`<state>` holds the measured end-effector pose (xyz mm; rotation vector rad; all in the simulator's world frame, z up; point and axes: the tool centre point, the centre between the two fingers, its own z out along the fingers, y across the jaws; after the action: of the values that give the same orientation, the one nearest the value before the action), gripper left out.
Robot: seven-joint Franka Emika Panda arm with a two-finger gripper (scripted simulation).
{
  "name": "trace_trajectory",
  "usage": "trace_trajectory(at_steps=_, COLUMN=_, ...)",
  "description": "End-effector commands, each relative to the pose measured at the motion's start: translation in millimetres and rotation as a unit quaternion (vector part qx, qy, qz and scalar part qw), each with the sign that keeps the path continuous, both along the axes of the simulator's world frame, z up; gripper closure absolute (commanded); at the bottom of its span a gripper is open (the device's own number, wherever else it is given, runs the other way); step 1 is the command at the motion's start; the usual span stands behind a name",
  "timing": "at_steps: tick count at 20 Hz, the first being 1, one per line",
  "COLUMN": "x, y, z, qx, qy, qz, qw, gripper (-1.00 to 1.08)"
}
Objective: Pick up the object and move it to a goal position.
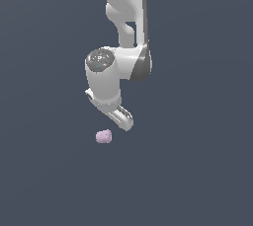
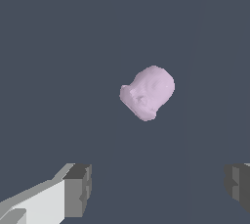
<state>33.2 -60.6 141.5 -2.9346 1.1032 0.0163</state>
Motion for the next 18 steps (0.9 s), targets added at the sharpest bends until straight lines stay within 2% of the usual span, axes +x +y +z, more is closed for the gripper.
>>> trace_trajectory(at_steps=1, x=4, y=-4, z=-5, qx=0.0, qy=0.0, qz=-0.04, qw=0.9992, gripper=-0.92)
trace_trajectory(at_steps=5, x=9, y=-11, z=-13, qx=0.0, qy=0.001, qz=-0.101, qw=0.9949, gripper=-0.92)
trace_trajectory(at_steps=9, x=14, y=-18, z=-21, qx=-0.001, qy=0.001, qz=-0.162, qw=0.9868, gripper=-0.92)
trace_trajectory(at_steps=13, x=19, y=-24, z=-29, qx=-0.002, qy=0.001, qz=-0.222, qw=0.9751, gripper=-0.92)
trace_trajectory(at_steps=18, x=25, y=-32, z=-39, qx=-0.003, qy=0.0, qz=-0.292, qw=0.9563, gripper=-0.92)
